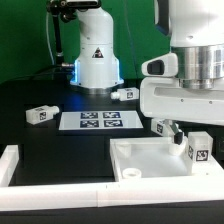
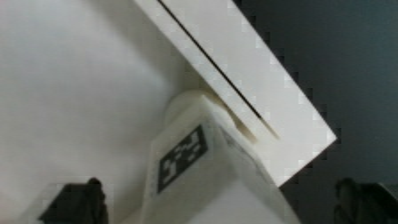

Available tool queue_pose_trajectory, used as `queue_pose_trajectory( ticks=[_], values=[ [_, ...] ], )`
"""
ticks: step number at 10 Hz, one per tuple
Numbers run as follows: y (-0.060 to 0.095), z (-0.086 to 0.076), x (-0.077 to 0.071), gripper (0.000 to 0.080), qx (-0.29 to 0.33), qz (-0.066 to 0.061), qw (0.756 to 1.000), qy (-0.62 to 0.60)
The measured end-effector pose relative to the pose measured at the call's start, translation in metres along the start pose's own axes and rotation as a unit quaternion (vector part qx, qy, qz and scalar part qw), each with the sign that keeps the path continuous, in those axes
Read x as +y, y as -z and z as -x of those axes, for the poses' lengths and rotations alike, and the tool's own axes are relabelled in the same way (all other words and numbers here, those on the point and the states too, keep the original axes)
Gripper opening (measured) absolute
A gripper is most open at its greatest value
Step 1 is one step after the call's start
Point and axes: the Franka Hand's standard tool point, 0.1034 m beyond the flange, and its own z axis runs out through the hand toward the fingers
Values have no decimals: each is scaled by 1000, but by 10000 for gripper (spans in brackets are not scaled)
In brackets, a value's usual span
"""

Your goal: Assemble one leg

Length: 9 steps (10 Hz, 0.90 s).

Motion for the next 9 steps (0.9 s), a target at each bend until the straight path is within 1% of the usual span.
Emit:
queue_pose_trajectory(
  ticks=[1,2,3,4,5,6,7,8,9],
  values=[
    [0,-2,1,649,4,8,997,78],
    [0,-5,-1,649,8,19,982,190],
    [1,-5,-5,649,7,18,978,209],
    [0,-6,-3,649,8,19,982,187],
    [0,-6,-3,515,8,19,984,178],
    [0,-6,-3,515,8,20,984,179],
    [0,-6,-3,365,8,19,989,147],
    [0,-6,-3,285,9,19,994,106],
    [0,-6,-3,285,9,19,996,92]
  ],
)
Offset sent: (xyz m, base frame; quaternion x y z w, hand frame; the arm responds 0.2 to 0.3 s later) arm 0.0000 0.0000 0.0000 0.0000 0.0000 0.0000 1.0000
